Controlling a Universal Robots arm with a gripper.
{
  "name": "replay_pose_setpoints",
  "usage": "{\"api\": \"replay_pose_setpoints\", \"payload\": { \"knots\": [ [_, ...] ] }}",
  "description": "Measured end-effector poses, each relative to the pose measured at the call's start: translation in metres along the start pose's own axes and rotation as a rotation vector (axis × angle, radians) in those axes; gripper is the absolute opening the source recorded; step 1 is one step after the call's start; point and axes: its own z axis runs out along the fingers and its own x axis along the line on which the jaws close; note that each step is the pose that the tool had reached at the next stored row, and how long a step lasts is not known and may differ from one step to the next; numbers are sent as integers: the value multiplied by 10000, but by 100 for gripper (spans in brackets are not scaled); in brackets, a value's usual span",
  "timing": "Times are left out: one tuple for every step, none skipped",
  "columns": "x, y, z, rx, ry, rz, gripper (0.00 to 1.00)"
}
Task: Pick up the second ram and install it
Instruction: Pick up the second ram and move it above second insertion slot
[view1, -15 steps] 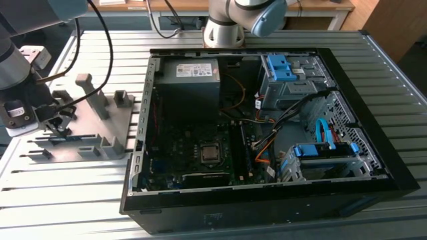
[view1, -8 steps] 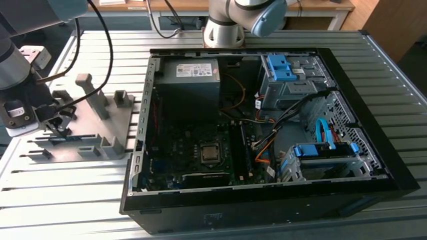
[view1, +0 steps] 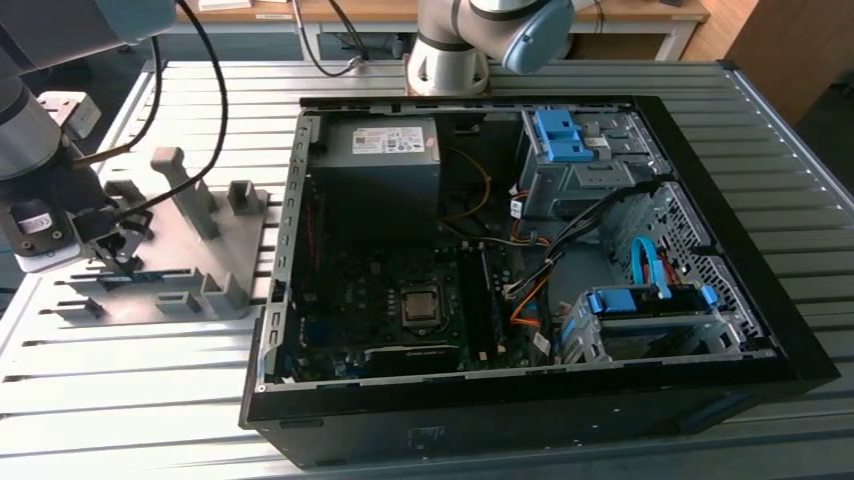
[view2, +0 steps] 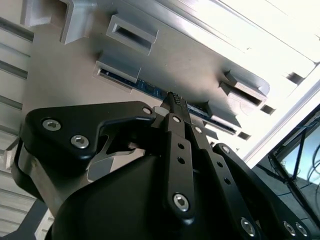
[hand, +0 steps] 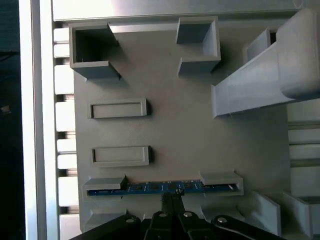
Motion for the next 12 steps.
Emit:
{"api": "replay_pose_setpoints", "payload": {
  "knots": [
    [0, 0, 0, 1, 4, -181, 10],
    [0, 0, 0, 2, 9, -359, 10],
    [0, 0, 0, 3, 14, -541, 10],
    [0, 0, 0, 5, 19, -736, 10],
    [0, 0, 1, 6, 23, -916, 10],
    [0, 0, 1, 9, 28, -1096, 10],
    [0, 0, 1, 13, 33, -1275, 10],
    [0, 0, 1, 16, 38, -1457, 10],
    [0, 0, 1, 18, 42, -1629, 10],
    [0, -1, 1, 20, 47, -1827, 10],
    [0, 0, 2, 20, 51, -2005, 10],
    [0, 0, 2, 21, 56, -2185, 10]
  ]
}}
